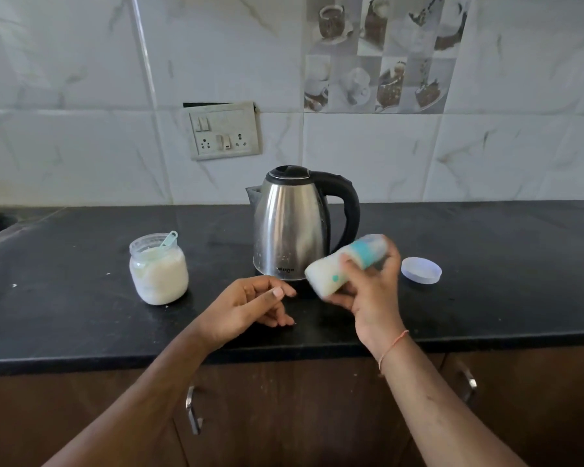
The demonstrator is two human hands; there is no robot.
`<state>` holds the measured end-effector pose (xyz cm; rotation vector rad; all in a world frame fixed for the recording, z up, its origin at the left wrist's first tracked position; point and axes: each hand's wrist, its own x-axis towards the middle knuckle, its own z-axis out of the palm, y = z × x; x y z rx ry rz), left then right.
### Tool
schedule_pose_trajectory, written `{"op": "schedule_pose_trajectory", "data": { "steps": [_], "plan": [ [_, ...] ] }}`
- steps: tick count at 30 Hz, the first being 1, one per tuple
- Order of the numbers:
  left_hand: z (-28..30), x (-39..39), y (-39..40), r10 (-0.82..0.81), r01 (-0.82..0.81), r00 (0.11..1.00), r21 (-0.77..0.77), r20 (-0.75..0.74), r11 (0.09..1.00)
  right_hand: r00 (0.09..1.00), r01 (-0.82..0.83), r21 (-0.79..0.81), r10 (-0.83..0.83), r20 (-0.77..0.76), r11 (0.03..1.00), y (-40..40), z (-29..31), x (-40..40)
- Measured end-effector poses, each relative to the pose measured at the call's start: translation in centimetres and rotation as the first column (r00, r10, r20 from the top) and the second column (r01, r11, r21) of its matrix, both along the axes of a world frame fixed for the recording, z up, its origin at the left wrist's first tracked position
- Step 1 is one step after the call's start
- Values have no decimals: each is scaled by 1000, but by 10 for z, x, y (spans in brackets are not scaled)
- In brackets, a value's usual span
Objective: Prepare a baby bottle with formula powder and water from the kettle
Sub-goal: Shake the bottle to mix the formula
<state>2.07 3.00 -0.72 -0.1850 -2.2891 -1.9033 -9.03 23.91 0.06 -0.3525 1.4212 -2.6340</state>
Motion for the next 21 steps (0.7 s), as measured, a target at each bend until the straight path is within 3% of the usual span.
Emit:
{"op": "schedule_pose_trajectory", "data": {
  "steps": [2,3,5,6,9,13,16,17,20,21],
  "plan": [
    [0,0,2,17,-17,1000,8,-5,1000,987,107,-185,-81,141,977,6,-1,-8],
    [0,0,3,34,-34,999,6,-16,999,991,64,-146,-46,123,987,6,0,-8],
    [-1,-1,2,67,-68,997,-18,-40,998,994,-108,88,109,-7,990,2,-2,0],
    [-2,-2,1,93,-95,994,-35,-58,995,993,-108,113,112,-28,988,1,-3,0],
    [-4,-5,-2,174,-185,977,-93,-121,978,994,75,-135,-62,92,988,6,-2,-9],
    [-7,-8,-3,222,-237,962,-80,-159,968,984,-144,196,161,-73,970,3,-3,2],
    [-6,-10,-4,244,-257,955,-61,-171,964,996,46,-89,-39,74,995,11,-1,-8],
    [-7,-11,-4,256,-268,951,-53,-175,962,995,49,-86,-41,88,995,12,0,-10],
    [-10,-13,-6,281,-292,942,-36,-181,956,992,-92,168,105,-71,982,5,-2,0],
    [-10,-14,-7,279,-290,943,-41,-183,956,998,-44,116,49,-41,992,4,-3,0]
  ]
}}
